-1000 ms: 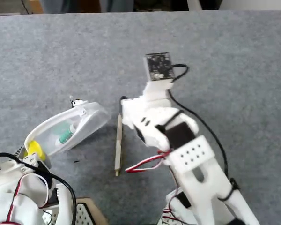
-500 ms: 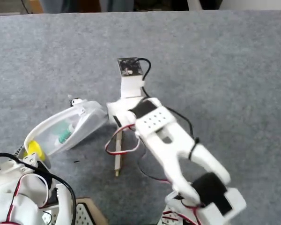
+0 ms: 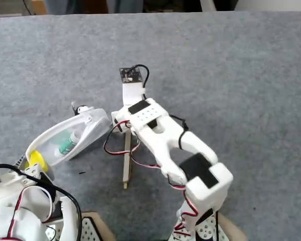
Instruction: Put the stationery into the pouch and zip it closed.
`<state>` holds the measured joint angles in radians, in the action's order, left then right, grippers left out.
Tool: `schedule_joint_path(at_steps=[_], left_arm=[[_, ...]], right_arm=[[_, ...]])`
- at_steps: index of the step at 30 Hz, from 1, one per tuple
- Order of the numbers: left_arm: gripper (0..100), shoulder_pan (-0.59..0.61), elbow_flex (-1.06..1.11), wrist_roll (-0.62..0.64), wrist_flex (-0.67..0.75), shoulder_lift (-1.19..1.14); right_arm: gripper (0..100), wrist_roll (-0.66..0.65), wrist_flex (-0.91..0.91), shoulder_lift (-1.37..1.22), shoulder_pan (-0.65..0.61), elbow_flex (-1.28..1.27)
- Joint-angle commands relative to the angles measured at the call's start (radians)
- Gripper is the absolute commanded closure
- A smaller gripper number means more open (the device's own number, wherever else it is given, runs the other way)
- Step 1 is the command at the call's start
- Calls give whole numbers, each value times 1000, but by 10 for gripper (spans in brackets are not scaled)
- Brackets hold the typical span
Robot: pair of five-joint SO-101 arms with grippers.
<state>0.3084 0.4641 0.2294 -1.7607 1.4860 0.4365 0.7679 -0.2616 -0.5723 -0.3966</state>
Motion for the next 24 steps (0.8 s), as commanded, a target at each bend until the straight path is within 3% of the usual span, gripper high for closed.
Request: schedule_joint_path(at_steps=[1,8,17,24], left_arm=[[971,-1,-16,-5,0,3],[971,-2,-16,-5,0,3],[971,-2,-16,-5,0,3],[971,-2,-18,-5,0,3]], right_arm=[[666,12,-15,-15,-21,41],[687,12,-14,-22,-20,41],[976,6,0,-22,-15,47],[982,12,0,-22,-15,44]])
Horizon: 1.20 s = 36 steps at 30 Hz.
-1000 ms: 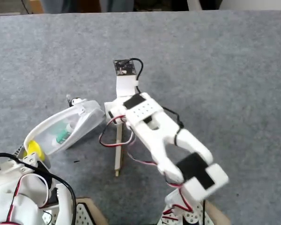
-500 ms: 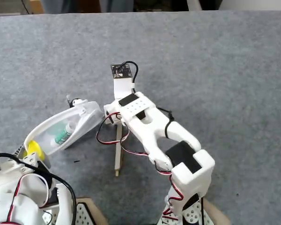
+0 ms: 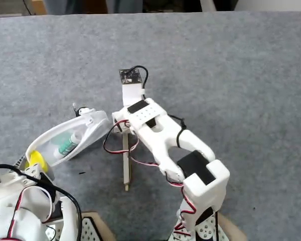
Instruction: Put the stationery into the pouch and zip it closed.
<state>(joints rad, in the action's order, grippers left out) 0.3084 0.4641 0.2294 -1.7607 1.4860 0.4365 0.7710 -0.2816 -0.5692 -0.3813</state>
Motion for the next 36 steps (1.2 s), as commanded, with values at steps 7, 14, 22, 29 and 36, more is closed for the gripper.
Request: schedule_joint_path(at_steps=[7,14,22,29,36], left_arm=[[971,-2,-18,-5,0,3],[971,-2,-18,-5,0,3],[971,-2,-18,-5,0,2],[971,-2,-18,-5,0,2],[971,-2,-18,-5,0,2]], right_arm=[[985,6,29,-2,-18,31],[986,2,68,56,6,31],[986,-78,123,292,48,25],[986,-152,236,579,48,25],[986,-212,288,886,48,31]])
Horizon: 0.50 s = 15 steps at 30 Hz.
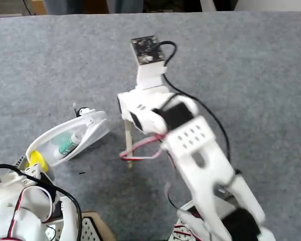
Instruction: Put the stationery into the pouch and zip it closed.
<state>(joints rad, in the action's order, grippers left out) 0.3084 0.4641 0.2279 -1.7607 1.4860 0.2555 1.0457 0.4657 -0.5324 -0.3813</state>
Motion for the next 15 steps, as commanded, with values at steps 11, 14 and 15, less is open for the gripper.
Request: schedule_joint_path(at_steps=[11,14,15], left_arm=[[971,-2,-18,-3,0,2],[971,-2,-18,-3,0,-2],[971,-2,-18,-3,0,-2]], right_arm=[[986,-57,18,440,-29,245],[986,-57,11,435,-43,364],[986,-57,9,435,-46,397]])
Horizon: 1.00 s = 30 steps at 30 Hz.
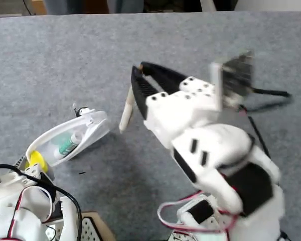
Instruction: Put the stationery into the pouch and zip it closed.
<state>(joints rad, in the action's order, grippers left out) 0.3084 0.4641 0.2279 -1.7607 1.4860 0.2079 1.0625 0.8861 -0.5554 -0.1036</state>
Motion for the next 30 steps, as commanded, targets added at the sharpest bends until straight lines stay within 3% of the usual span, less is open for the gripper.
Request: schedule_joint_path(at_steps=[1,11,22,30], left_arm=[[971,-2,-18,-3,0,-3],[972,-2,-16,-3,0,-8],[972,-2,-7,-3,0,-8],[972,-2,-7,-3,0,-3]], right_arm=[[986,-8,-8,15,-29,156],[986,37,-8,5,-44,400],[986,35,32,-170,-400,450],[986,28,29,-300,-462,449]])
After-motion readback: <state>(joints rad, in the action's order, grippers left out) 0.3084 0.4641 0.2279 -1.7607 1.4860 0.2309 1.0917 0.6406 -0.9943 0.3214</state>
